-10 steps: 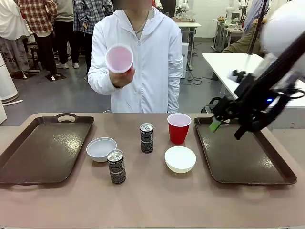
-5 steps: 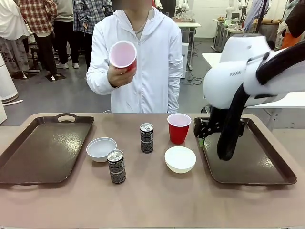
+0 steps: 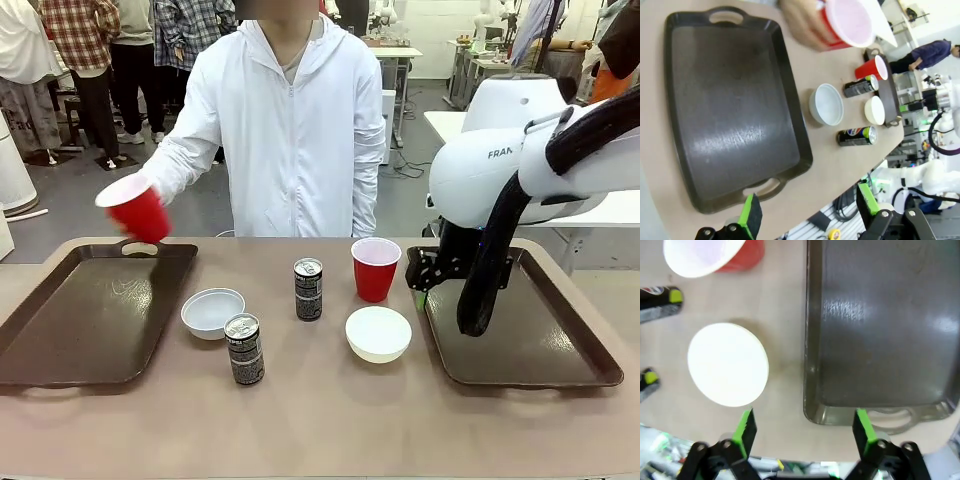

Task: Prepare tableware on both trays.
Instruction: Pick up a Picnic Bowl from the table and place it on a Handle tray.

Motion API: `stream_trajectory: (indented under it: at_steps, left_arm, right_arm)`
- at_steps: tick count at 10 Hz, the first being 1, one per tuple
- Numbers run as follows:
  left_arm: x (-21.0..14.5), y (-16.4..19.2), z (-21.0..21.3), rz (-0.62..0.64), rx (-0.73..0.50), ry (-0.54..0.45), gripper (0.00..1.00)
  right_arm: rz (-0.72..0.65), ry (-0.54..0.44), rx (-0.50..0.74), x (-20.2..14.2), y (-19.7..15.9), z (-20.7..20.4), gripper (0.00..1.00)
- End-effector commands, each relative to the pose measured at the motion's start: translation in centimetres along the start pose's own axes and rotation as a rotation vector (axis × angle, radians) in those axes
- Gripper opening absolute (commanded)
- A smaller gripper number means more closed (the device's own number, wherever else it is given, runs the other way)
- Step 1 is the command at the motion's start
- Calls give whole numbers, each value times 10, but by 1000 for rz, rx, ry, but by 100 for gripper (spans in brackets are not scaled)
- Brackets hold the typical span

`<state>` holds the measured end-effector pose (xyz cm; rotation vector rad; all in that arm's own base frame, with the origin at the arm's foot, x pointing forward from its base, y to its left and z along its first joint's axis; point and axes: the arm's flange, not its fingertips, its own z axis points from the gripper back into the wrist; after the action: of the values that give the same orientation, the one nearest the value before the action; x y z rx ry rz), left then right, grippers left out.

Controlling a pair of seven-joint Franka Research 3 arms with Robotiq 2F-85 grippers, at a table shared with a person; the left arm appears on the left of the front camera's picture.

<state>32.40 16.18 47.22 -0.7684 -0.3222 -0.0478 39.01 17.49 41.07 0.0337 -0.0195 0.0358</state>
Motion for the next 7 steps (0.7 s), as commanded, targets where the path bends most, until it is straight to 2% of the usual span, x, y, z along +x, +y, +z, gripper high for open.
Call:
stream_trajectory:
  at_steps: [1, 5, 7]
  left_arm:
    - [1, -1, -1, 6, -14, -12, 100]
    - [1, -1, -1, 6, -14, -12, 100]
    - [1, -1, -1, 6, -14, -12, 100]
  right_arm:
    - [8, -7, -16, -5, 11, -27, 100]
    - [26, -88, -31, -5, 57, -69, 100]
    - [37, -91, -44, -5, 68, -81, 100]
